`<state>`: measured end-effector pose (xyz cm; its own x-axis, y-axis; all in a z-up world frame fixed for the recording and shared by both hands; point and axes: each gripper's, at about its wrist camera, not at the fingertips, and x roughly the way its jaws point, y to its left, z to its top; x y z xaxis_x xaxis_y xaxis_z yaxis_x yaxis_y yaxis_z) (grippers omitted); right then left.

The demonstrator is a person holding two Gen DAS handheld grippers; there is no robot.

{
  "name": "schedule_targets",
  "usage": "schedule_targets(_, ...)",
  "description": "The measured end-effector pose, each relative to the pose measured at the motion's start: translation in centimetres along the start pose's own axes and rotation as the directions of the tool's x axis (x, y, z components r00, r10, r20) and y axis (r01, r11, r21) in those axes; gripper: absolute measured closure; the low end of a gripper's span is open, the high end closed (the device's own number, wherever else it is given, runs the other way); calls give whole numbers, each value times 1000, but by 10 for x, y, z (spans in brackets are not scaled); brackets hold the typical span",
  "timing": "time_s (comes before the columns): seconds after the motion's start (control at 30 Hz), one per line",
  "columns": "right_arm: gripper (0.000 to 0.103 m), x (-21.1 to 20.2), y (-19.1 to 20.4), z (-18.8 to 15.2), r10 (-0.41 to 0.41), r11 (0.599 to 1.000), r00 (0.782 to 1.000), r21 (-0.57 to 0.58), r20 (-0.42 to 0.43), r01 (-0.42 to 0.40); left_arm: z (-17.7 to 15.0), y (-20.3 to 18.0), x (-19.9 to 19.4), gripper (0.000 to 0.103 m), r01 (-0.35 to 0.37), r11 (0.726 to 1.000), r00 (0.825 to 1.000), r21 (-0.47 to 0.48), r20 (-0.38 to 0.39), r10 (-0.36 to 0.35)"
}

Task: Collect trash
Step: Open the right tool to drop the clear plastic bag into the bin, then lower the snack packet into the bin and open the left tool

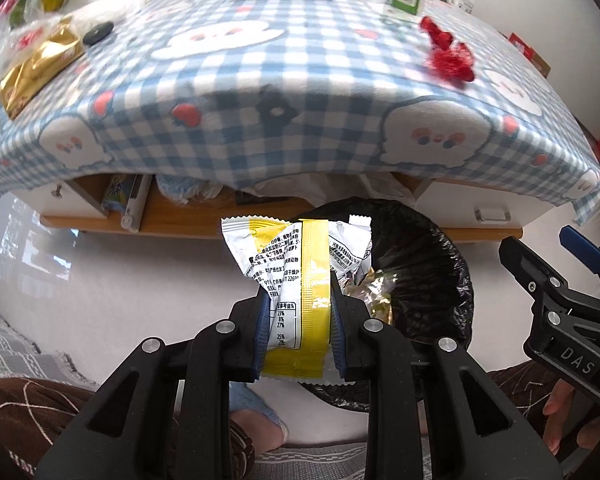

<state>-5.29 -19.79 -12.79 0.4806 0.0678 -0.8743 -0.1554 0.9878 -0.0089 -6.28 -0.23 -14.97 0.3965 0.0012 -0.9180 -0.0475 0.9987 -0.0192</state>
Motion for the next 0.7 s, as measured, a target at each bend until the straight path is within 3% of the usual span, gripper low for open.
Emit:
schedule_targets(0.43, 8, -19, -67, 5, -93, 995, 996, 27, 2, 93, 16, -59, -11, 78, 29, 997, 999, 69, 14, -30)
schedule_targets(0.7, 8, 6, -92, -10, -69, 991, 997, 114, -20, 71, 10, -78, 18, 78, 48, 995, 999, 82, -14, -47)
